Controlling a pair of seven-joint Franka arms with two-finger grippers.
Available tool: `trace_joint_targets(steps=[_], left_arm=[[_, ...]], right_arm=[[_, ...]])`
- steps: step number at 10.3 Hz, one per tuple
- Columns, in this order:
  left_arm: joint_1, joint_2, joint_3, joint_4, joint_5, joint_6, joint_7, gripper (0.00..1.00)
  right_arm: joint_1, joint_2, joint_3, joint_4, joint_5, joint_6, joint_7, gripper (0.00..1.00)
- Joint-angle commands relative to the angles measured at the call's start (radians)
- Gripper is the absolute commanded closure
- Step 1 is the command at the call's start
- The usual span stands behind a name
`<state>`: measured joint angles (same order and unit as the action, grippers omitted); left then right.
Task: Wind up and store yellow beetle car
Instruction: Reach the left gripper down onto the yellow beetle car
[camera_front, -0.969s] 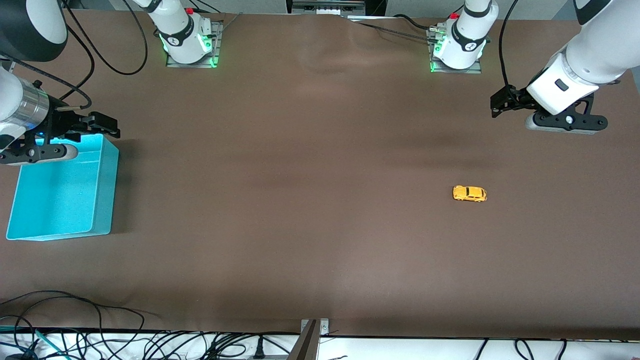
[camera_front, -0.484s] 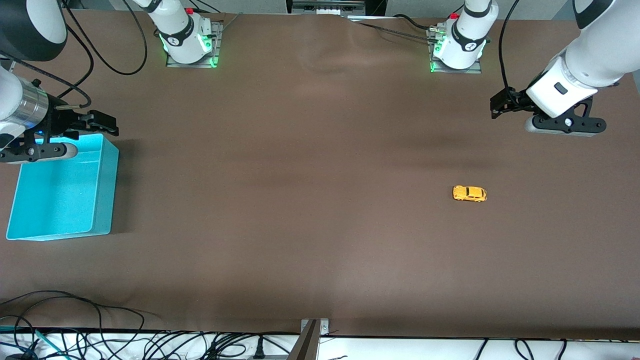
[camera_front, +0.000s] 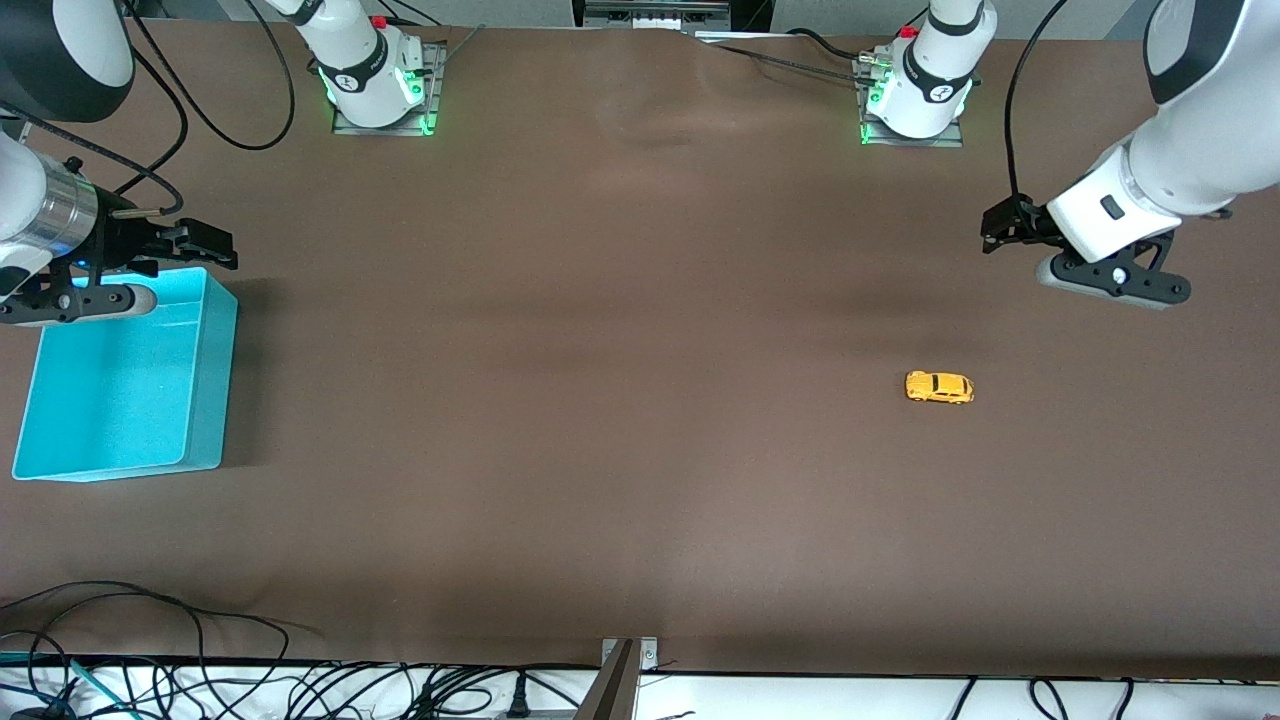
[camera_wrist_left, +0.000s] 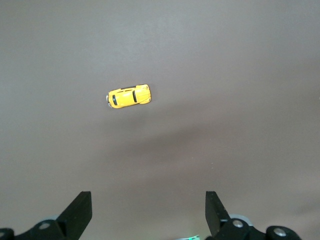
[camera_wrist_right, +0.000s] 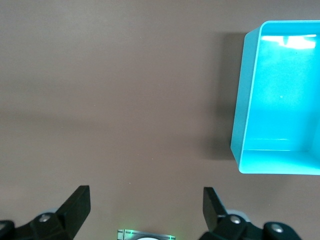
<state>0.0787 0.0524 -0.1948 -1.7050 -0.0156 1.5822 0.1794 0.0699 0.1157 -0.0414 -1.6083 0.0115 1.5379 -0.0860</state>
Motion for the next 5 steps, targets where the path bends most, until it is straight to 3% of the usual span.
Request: trace_joint_targets(steps=[1,5], left_arm=[[0.042,0.076,-0.002,0.050,-0.001,0.024,0.211,0.00],[0.050,0.148,-0.002,0.030,0.031,0.103,0.620,0.00]], right_arm=[[0.001,0.002,-0.002,0.024,-0.015,-0.038,0.006,0.00],[0.001,0.002,0.001,0.024,-0.012,-0.036,0.006,0.00]])
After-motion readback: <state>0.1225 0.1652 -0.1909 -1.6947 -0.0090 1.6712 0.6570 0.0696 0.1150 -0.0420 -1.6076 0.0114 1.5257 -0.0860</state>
